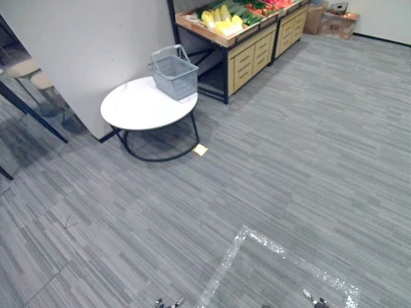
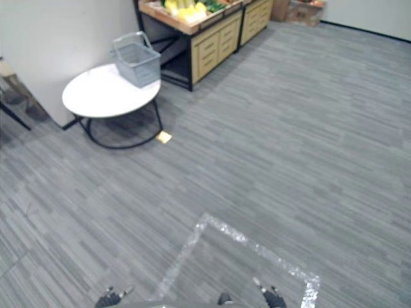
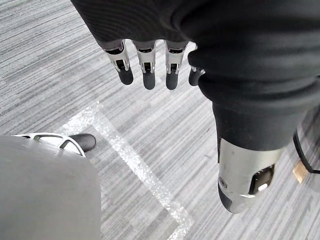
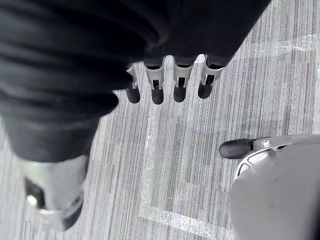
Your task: Pick vegetable in the basket
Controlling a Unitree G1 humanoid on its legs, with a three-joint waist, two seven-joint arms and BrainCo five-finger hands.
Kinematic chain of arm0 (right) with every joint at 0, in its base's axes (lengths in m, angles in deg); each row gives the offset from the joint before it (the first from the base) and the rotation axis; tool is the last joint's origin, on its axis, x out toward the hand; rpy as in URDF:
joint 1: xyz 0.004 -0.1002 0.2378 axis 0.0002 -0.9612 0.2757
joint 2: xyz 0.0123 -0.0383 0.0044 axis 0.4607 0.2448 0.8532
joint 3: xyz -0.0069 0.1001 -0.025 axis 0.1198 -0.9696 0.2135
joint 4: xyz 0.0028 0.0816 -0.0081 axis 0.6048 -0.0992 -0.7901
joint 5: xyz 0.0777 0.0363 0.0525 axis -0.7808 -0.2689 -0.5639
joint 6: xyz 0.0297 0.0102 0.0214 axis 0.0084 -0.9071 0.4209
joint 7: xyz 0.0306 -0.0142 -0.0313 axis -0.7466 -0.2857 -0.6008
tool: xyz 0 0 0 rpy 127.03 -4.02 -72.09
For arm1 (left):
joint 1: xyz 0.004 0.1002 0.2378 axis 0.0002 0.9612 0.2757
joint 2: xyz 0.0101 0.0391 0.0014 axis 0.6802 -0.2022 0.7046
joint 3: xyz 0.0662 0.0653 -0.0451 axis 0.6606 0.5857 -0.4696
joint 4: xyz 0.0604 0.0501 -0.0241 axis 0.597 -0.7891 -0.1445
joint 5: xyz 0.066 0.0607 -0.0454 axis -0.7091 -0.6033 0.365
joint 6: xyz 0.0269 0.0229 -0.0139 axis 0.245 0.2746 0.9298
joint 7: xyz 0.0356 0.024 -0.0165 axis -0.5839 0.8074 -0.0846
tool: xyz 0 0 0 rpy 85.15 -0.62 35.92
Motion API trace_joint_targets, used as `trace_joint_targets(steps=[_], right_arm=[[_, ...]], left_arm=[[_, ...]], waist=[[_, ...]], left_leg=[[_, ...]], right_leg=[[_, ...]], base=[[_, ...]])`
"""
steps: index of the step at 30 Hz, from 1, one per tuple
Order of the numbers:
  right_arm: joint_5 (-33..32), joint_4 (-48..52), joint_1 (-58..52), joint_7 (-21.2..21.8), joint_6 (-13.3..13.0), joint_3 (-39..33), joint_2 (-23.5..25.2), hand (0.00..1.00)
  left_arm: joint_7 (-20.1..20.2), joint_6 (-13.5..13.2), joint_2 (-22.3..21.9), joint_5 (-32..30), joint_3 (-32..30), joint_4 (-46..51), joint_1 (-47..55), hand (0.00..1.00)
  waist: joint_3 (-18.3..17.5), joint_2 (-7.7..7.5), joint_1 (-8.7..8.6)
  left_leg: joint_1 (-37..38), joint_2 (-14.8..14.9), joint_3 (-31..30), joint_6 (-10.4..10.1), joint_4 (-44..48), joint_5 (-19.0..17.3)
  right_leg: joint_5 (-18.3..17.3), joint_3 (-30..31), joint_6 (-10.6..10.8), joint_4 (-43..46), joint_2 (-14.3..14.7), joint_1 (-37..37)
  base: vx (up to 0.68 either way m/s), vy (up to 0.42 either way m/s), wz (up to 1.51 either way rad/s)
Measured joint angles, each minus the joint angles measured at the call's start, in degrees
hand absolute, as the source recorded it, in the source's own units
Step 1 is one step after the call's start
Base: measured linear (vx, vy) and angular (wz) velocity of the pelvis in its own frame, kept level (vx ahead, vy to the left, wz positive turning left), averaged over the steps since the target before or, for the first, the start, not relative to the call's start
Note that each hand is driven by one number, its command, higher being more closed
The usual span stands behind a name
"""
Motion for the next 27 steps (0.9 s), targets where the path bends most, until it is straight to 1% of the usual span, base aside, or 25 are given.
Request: trace_joint_targets(steps=[2,4,5,6,7,8,9,10,11,12,13,14,15,16,17,18,19,21,22,23,25,26,27], right_arm=[[0.00,0.00,0.05,0.00,0.02,-0.08,0.03,0.00],[-0.06,-0.05,1.13,0.04,0.08,-0.07,0.04,0.00],[-0.20,-0.03,2.48,0.05,0.06,-0.03,0.17,0.00],[-0.28,-0.04,3.04,0.05,0.02,-0.03,0.37,0.00],[-0.53,-0.17,3.70,0.11,0.00,0.16,0.88,0.00],[-0.88,-0.51,3.83,0.08,0.00,0.19,1.24,0.00],[-1.27,-0.53,3.67,0.06,0.00,0.22,1.28,0.00],[-2.52,-0.53,3.22,0.01,-0.04,0.85,0.88,0.00],[-2.91,-0.55,2.66,-0.05,-0.08,2.35,-0.41,0.00],[-2.93,-0.55,2.40,-0.09,-0.08,2.79,-0.96,0.00],[-2.94,-0.59,1.94,-0.30,-0.07,3.56,-1.61,0.00],[-2.80,-0.47,1.88,-0.48,-0.08,4.78,-1.97,0.00],[-2.76,-0.31,2.33,-0.49,-0.09,4.95,-2.06,0.00],[-2.76,-0.27,2.81,-0.59,-0.09,5.04,-2.10,0.00],[-2.76,-0.26,4.28,-0.68,-0.09,5.10,-2.22,0.00],[-2.83,-0.23,4.94,-0.69,-0.19,5.17,-2.22,0.00],[-2.83,0.05,5.85,-0.71,-0.52,5.38,-2.20,0.00],[-2.81,1.26,7.38,-0.76,-1.02,7.50,-2.24,0.00],[-2.80,1.90,7.38,-0.78,-1.17,8.00,-2.51,0.00],[-2.75,2.17,7.53,-0.78,-1.57,9.30,-3.14,0.00],[-2.72,2.24,7.36,-0.78,-1.74,10.00,-3.48,0.00],[-2.72,2.04,7.08,-0.87,-1.79,10.15,-3.02,0.00],[-2.67,1.70,6.63,-0.67,-1.79,10.26,-2.45,0.00]], left_arm=[[0.14,0.00,0.06,0.04,-0.01,0.00,-0.11,0.00],[0.13,0.00,0.04,0.09,0.07,0.05,-1.04,0.00],[0.11,-0.01,0.14,0.12,0.09,0.17,-1.65,0.00],[0.11,-0.01,0.33,0.13,0.07,0.34,-1.94,0.00],[0.15,-0.08,1.04,0.22,0.01,0.75,-2.25,0.00],[0.14,-0.08,1.98,1.10,-0.01,1.83,-2.41,0.00],[0.11,-0.11,2.07,1.53,-0.17,2.14,-2.40,0.00],[0.07,-0.27,2.16,1.88,-1.09,2.44,-2.34,0.00],[-0.06,-0.35,1.56,2.26,-1.82,2.65,-1.92,0.00],[-0.12,-0.35,1.30,2.30,-1.92,2.63,-1.76,0.00],[-0.33,-0.36,1.01,2.35,-2.02,2.69,-1.54,0.00],[-0.51,-0.42,1.23,2.39,-1.99,2.76,-1.65,0.00],[-0.62,-0.46,1.36,2.39,-1.92,2.78,-1.81,0.00],[-0.64,-0.47,1.41,2.39,-1.86,2.78,-1.89,0.00],[-0.77,-0.49,1.48,2.39,-1.66,2.75,-2.00,0.00],[-0.93,-0.50,1.47,2.49,-1.63,2.74,-1.93,0.00],[-1.10,-0.51,1.35,3.37,-1.53,2.67,-1.80,0.00],[-1.49,-0.51,1.04,4.57,-1.62,2.57,-1.66,0.00],[-1.55,-0.51,0.94,4.57,-1.62,2.53,-1.60,0.00],[-1.65,-0.53,0.49,4.56,-1.62,2.15,-1.50,0.00],[-1.63,-0.52,-0.38,4.49,-1.67,1.86,-0.13,0.00],[-1.56,-0.50,-0.03,4.43,-2.13,1.70,0.61,0.00],[-1.56,-0.57,0.29,4.42,-2.19,1.71,0.89,0.00]], waist=[[0.07,-0.11,-0.01],[0.97,-0.16,0.04],[1.65,-0.31,-0.03],[2.10,-0.64,-0.07],[2.88,-1.93,-0.07],[3.86,-2.98,0.03],[4.26,-3.27,0.11],[4.63,-3.08,0.10],[5.14,-1.76,0.09],[5.43,-1.06,0.09],[5.74,-0.71,0.17],[5.83,-1.17,0.23],[5.83,-1.15,0.31],[5.87,-1.11,0.34],[5.98,-1.34,0.44],[5.97,-1.40,0.65],[5.97,-1.39,1.07],[5.96,-1.15,1.57],[5.90,-0.90,1.57],[6.17,-0.01,1.63],[5.67,1.02,1.85],[5.19,-0.30,2.15],[4.40,-1.64,2.51]], left_leg=[[-0.20,0.02,0.06,-0.01,0.11,0.00],[-1.11,0.52,0.37,-0.04,1.04,0.02],[-2.22,0.98,0.67,-0.06,2.17,0.03],[-2.80,1.11,0.77,-0.11,3.04,0.00],[-4.45,1.31,0.88,-0.82,6.72,-0.63],[-7.41,2.74,0.63,-1.81,15.04,-2.11],[-9.24,3.84,0.55,-1.96,20.09,-2.40],[-13.40,6.82,-0.22,-1.72,31.48,-2.27],[-17.69,10.61,-1.93,0.01,41.91,-0.55],[-18.88,11.97,-2.81,1.01,45.71,0.96],[-20.72,12.95,-4.81,1.83,50.74,5.14],[-23.61,12.59,-6.88,1.38,54.51,9.12],[-25.78,11.65,-8.87,0.82,55.45,7.34],[-27.05,11.00,-9.79,0.72,54.42,5.53],[-28.53,9.44,-10.69,0.18,46.14,2.81],[-28.55,9.05,-10.58,-0.06,41.27,2.95],[-28.20,8.70,-10.45,0.00,32.95,3.17],[-27.50,9.15,-10.68,-1.27,12.74,7.06],[-27.51,9.53,-10.60,-1.52,9.42,7.76],[-27.79,11.01,-9.89,-1.66,6.47,8.00],[-27.12,12.12,-8.49,-1.38,6.87,8.24],[-26.64,10.98,-7.86,-0.61,10.69,12.33],[-27.28,9.88,-7.38,-0.56,12.59,11.89]], right_leg=[[0.00,-0.03,0.00,0.00,-0.01,-0.14],[-0.77,0.13,-0.88,2.48,-0.08,-1.80],[-2.57,0.15,-1.14,6.73,-0.53,-4.52],[-3.57,0.16,-1.35,8.64,-0.89,-5.63],[-5.97,0.19,-1.88,11.47,-2.09,-7.02],[-7.60,0.10,-2.30,12.71,-3.14,-7.01],[-8.42,0.04,-2.52,12.88,-3.44,-6.41],[-9.07,-0.38,-2.76,12.85,-3.39,-5.10],[-9.34,-1.04,-3.17,12.43,-2.24,-3.24],[-9.45,-1.23,-3.27,12.05,-1.74,-2.05],[-9.74,-1.29,-3.28,11.59,-1.66,-0.11],[-9.77,-1.20,-3.35,10.42,-2.19,1.23],[-9.74,-1.24,-3.36,10.06,-2.55,1.58],[-9.68,-1.21,-3.45,9.88,-2.78,1.58],[-9.14,-1.19,-3.08,8.77,-3.41,1.87],[-8.76,-1.29,-2.44,8.54,-3.69,1.81],[-8.77,-0.87,-2.17,8.09,-3.87,1.78],[-9.82,0.13,-0.44,7.51,-3.94,2.08],[-10.28,0.32,0.24,7.37,-3.89,2.37],[-11.53,1.15,2.20,7.12,-3.84,4.03],[-13.44,2.50,4.21,7.04,-4.35,6.05],[-14.56,3.23,5.57,7.51,-7.39,7.32],[-14.52,3.62,5.59,8.36,-9.06,6.91]], base=[[0.00,0.000,0.00],[-0.02,-0.021,-0.08],[-0.05,-0.016,-0.11],[-0.08,-0.047,-0.05],[-0.06,-0.067,0.07],[-0.08,-0.119,0.11],[-0.04,-0.135,0.15],[-0.01,-0.137,0.15],[0.04,-0.080,0.13],[0.08,-0.030,0.09],[0.09,-0.005,0.06],[0.11,-0.008,0.07],[0.10,-0.008,0.08],[0.18,0.018,0.06],[0.17,0.033,-0.01],[0.21,0.076,-0.13],[0.21,0.115,-0.25],[0.29,0.181,-0.23],[0.34,0.232,-0.17],[0.39,0.302,-0.28],[0.49,0.410,-0.42],[0.49,0.380,-0.40],[0.50,0.342,-0.29]])
